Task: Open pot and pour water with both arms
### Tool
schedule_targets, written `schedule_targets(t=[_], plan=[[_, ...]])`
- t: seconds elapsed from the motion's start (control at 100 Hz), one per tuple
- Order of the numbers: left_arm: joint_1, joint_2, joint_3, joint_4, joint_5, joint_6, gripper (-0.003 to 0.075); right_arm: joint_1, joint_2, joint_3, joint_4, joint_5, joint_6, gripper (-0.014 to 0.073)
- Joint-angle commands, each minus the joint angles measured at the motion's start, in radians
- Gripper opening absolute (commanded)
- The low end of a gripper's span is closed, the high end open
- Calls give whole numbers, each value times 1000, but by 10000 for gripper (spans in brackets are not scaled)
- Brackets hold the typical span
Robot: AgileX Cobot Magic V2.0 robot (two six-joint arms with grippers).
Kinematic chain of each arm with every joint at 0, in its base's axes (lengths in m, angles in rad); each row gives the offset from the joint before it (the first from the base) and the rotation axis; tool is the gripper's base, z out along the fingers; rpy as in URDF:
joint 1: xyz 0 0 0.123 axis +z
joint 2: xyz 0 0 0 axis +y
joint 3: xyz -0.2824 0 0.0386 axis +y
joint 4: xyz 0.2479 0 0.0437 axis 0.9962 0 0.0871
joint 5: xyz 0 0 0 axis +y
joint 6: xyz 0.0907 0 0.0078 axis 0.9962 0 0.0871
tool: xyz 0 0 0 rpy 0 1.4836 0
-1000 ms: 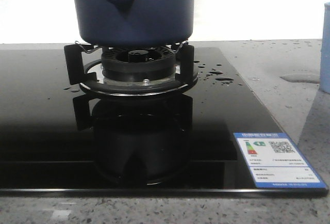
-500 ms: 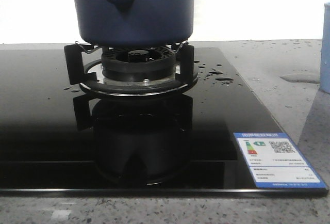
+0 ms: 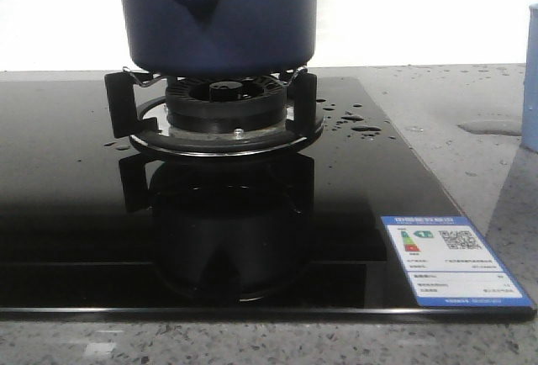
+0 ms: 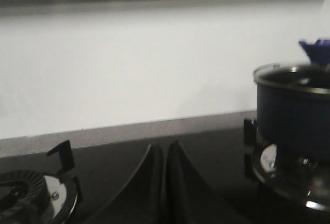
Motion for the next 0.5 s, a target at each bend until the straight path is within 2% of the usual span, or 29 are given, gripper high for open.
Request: schedule_targets(t=[0.0,0.06,0.11,0.15,0.21,0.49], plan=[[-1,21,8,432,-35,-357,-19,1,10,-20,39,1,3,-74],[-1,21,39,728,-35,-643,-19,1,10,-20,39,1,3,-74],[-1,21,76,878,-35,-805,-19,1,10,-20,39,1,3,-74],[3,21,100,938,-35,-885,-19,1,10,-20,39,1,3,-74],[15,18,141,970,-29,-925,-19,1,10,-20,39,1,3,-74],[29,-108,249,962,68,-925,-19,1,10,-20,39,1,3,-74]])
